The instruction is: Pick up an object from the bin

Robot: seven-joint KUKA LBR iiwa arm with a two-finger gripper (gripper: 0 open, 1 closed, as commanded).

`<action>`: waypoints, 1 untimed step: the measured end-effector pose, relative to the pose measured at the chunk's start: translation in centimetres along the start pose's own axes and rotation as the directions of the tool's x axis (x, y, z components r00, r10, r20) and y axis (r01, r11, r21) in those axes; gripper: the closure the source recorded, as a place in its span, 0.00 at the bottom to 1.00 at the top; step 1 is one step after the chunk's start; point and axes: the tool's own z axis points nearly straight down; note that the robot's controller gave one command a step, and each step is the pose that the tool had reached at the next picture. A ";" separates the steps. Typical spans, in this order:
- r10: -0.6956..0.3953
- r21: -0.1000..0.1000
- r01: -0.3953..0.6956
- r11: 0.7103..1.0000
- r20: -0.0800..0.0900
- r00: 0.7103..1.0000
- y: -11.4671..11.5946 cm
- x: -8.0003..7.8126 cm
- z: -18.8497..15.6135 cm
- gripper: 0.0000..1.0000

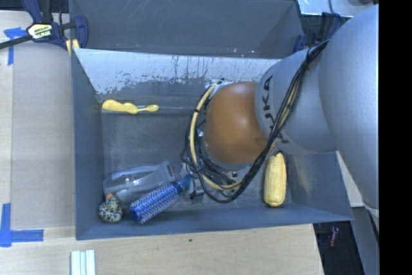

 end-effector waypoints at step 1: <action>0.002 0.001 -0.002 1.000 -0.005 1.000 1.0 -0.6 -6.5 1.00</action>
Offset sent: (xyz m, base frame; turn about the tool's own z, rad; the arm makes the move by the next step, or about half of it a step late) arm 0.0090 0.0023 0.1588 -0.0047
